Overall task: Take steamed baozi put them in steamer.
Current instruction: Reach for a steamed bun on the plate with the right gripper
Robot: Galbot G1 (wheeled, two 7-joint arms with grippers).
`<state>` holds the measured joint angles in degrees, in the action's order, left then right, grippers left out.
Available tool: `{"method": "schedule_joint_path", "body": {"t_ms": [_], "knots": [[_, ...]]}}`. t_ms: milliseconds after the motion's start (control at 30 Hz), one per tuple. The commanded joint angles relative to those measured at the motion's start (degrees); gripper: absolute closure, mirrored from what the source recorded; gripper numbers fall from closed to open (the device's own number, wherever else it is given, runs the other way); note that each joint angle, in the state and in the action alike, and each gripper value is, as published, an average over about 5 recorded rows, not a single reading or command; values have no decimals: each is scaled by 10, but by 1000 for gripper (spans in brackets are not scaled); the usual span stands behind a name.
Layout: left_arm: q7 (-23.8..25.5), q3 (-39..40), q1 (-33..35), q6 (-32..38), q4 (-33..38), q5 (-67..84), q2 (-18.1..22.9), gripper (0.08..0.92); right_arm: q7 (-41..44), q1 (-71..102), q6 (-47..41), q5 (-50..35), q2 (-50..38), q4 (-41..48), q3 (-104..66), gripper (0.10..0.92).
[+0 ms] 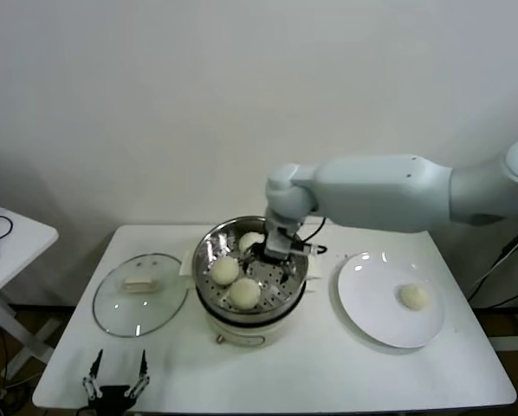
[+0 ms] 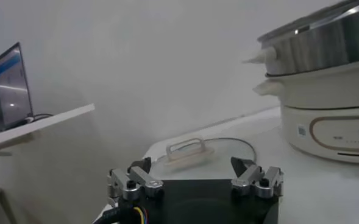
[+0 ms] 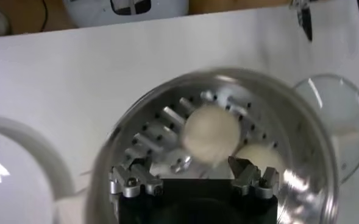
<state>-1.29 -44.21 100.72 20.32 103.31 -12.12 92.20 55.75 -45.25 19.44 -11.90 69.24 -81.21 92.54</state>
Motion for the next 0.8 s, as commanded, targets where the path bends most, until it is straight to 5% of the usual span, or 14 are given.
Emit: {"method": "schedule_joint_path", "body": {"t_ms": [33,233,800], "knots": [[0,0,4,1,2,2,28,177,60,-140,-106,-232,-93,64,158,203],[1,3,5,-1,6,3,28,177,53,-127,-168,-232,-178,83,191,203],[1,3,11,12,9,8,28,177,16,84,-178,-25,-354,142,68,203]]}}
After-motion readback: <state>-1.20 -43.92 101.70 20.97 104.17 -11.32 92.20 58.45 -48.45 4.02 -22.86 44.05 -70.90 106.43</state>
